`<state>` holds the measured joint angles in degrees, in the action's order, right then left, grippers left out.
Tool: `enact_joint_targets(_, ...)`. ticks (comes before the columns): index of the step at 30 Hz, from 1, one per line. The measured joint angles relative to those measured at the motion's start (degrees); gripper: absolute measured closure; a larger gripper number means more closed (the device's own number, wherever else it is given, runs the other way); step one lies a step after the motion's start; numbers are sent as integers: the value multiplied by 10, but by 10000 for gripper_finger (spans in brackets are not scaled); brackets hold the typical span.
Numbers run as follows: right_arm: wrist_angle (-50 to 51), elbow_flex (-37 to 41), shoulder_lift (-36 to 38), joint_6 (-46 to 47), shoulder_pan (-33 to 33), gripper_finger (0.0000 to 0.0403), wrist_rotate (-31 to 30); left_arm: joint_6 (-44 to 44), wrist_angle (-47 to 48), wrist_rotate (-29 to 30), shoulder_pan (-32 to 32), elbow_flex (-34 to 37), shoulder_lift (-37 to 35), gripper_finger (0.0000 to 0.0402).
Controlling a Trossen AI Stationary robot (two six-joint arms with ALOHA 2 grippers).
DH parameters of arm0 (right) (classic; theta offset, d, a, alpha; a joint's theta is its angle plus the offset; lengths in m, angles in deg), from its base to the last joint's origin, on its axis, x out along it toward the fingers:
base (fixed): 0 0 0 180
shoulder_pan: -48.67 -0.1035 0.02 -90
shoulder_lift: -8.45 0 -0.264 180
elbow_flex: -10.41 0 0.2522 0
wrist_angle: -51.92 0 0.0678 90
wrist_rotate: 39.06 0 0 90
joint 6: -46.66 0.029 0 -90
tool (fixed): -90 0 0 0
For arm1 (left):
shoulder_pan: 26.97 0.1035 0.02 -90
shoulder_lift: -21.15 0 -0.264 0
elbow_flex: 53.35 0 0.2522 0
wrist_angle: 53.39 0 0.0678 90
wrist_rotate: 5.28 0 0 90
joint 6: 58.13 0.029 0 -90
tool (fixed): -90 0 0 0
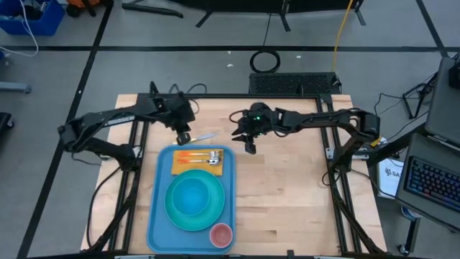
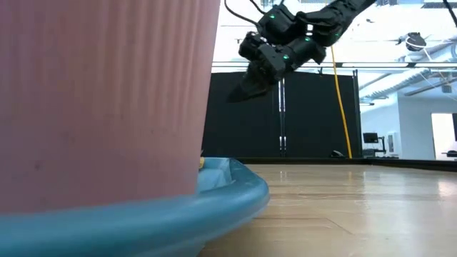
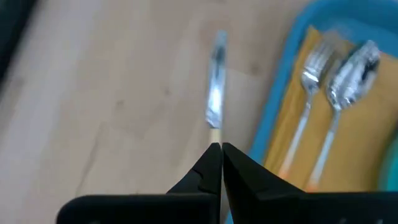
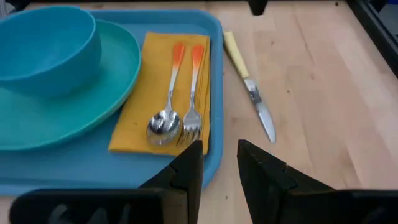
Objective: Set up tray
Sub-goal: Put the yellow knife to the bottom of the orange spoon on the yellow napkin on the blue serving tray
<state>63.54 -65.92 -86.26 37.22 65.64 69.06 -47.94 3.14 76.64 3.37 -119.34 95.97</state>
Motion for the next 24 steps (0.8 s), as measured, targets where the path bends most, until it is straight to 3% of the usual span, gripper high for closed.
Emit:
enact_joint_targets(4, -30, 34, 12, 7, 2, 312, 0, 43, 51, -54, 5, -26, 53, 397)
enact_joint_targets(10, -47, 46, 13, 12, 10, 312, 0, 65, 98, -57, 8, -38, 106, 398)
enact_joint_targets(24, -45, 47, 12, 12, 11, 312, 0, 69, 79, -35, 8, -37, 172, 381)
